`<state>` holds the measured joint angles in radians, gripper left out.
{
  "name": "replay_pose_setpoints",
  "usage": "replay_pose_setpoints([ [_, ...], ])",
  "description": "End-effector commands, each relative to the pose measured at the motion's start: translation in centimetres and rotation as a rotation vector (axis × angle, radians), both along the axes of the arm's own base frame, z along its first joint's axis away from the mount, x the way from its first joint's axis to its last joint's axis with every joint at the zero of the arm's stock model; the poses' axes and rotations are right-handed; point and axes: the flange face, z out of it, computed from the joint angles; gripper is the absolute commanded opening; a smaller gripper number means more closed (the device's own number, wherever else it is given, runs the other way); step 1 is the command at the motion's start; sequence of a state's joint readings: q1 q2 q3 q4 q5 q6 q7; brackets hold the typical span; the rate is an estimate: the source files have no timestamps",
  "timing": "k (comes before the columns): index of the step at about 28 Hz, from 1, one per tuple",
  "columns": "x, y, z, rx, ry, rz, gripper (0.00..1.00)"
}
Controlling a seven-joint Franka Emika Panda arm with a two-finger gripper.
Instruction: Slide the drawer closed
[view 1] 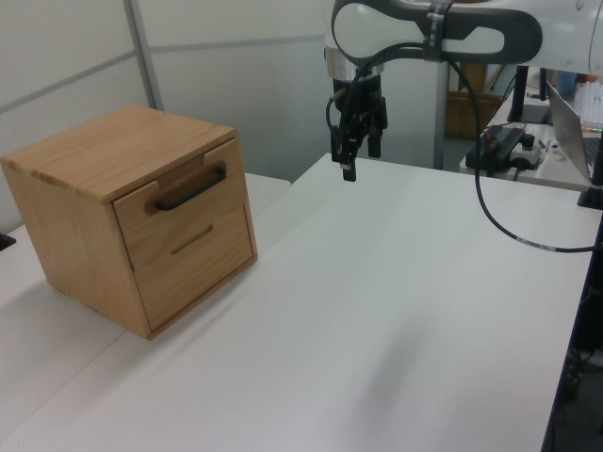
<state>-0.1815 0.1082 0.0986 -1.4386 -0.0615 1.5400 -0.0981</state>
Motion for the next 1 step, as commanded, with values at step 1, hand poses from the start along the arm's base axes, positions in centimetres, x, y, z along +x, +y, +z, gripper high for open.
replay_pose_setpoints([
  [1,-0.92,0.07,0.47,0.023,0.006,0.02,1.0],
])
